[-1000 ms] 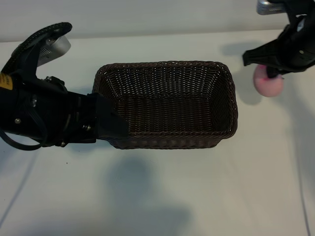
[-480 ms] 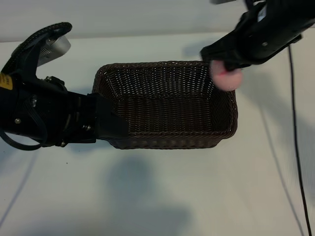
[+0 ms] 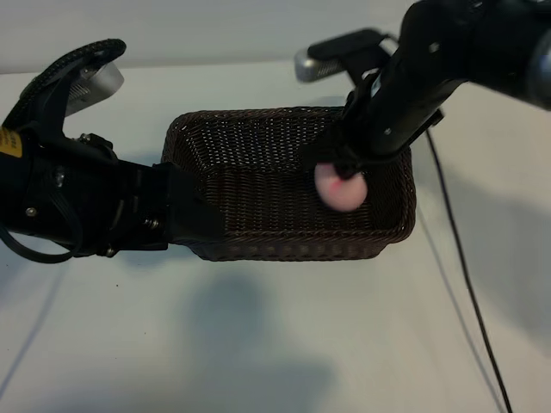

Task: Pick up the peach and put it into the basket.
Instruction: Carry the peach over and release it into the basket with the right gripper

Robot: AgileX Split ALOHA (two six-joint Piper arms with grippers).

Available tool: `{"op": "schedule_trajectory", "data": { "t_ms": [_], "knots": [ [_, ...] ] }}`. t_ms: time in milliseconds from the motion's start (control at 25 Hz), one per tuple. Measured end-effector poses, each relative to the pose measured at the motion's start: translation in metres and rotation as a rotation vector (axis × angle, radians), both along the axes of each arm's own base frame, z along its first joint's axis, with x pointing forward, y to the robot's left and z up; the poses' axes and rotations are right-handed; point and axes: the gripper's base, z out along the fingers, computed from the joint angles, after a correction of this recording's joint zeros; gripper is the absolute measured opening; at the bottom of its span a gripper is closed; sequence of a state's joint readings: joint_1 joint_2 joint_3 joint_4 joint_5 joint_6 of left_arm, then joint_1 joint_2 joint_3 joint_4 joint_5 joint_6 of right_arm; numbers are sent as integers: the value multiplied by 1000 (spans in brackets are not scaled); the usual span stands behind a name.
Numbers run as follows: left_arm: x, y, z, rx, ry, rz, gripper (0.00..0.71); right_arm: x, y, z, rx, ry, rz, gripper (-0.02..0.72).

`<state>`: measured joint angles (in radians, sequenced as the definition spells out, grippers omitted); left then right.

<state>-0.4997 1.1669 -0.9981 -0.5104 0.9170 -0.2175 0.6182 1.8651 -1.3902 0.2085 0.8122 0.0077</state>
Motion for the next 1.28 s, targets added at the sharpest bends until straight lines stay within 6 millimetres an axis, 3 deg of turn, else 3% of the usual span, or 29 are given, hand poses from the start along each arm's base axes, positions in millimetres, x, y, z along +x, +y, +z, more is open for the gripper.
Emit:
{"op": "schedule_trajectory", "data": {
  "t_ms": [200, 520, 640, 840, 1000, 1160, 1280],
  "knots": [
    [0, 0, 0, 0, 0, 0, 587, 3, 7, -23, 8, 51, 37, 43],
    [0, 0, 0, 0, 0, 0, 587, 4, 8, -26, 7, 49, 61, 58],
    [0, 0, 0, 0, 0, 0, 587, 3, 8, -26, 5, 52, 63, 129],
    [0, 0, 0, 0, 0, 0, 587, 3, 8, -26, 1, 56, 70, 375],
    [0, 0, 0, 0, 0, 0, 587, 2, 9, -26, 6, 61, 80, 525],
    [0, 0, 0, 0, 0, 0, 587, 1, 9, -21, 15, 73, 81, 561],
    [0, 0, 0, 0, 0, 0, 587, 2, 11, -6, 30, 69, 88, 562]
  ]
}}
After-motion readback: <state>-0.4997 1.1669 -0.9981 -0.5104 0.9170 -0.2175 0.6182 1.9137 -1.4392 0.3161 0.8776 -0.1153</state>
